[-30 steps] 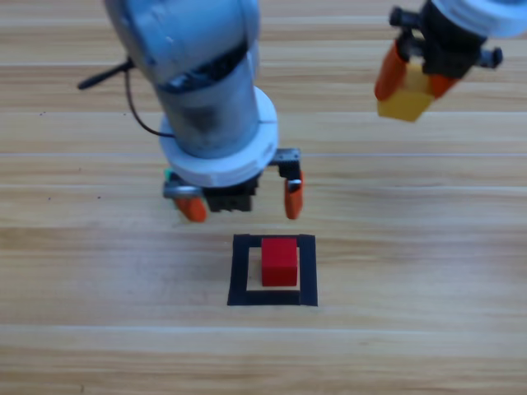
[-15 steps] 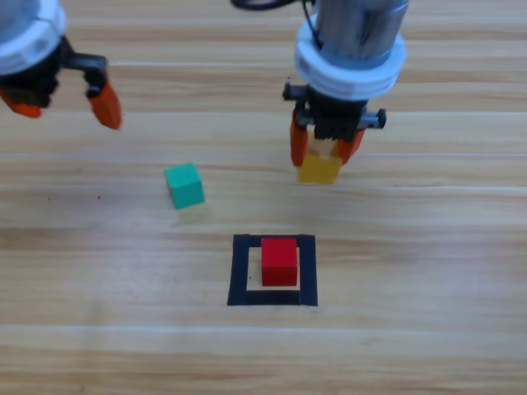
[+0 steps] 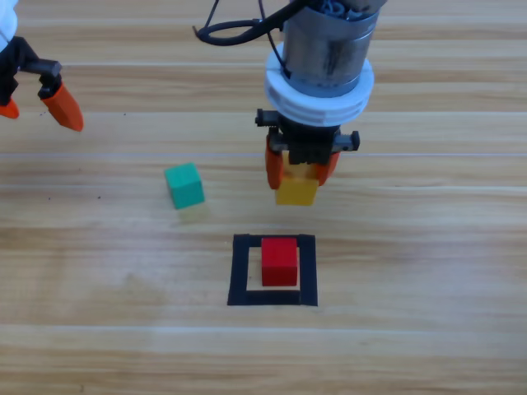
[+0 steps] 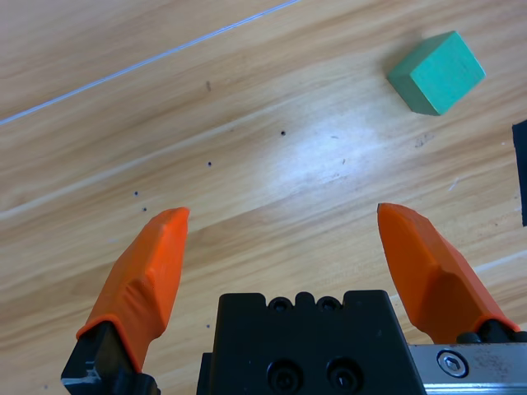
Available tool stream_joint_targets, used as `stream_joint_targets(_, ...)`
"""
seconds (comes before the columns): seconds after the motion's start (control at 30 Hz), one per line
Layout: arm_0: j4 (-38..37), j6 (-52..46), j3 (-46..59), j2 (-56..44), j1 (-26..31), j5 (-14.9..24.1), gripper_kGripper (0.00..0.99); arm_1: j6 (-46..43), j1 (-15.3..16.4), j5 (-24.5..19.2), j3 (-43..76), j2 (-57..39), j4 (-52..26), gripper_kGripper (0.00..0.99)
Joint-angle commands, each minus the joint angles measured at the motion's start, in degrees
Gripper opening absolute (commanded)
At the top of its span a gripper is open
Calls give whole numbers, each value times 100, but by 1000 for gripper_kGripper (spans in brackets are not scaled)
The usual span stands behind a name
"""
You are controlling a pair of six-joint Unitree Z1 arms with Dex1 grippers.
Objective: Stack the blocks in the rectangular block: red at the bottom, yellow in the middle, green on top
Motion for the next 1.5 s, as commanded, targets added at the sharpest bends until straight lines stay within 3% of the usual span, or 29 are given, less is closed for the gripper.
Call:
stream_joint_targets(0.03,-297,437,431,197,351,-444,989,-48,323,101,-187,684,68,26)
stream_joint_targets(0.23,-429,674,581,223,448,-708,989,-48,367,101,-283,780,68,26)
stream_joint_targets(0.67,-622,683,748,407,448,-857,990,-39,393,118,-266,886,95,26)
stream_joint_targets(1.5,-754,727,880,522,483,-910,990,136,473,118,156,771,95,26)
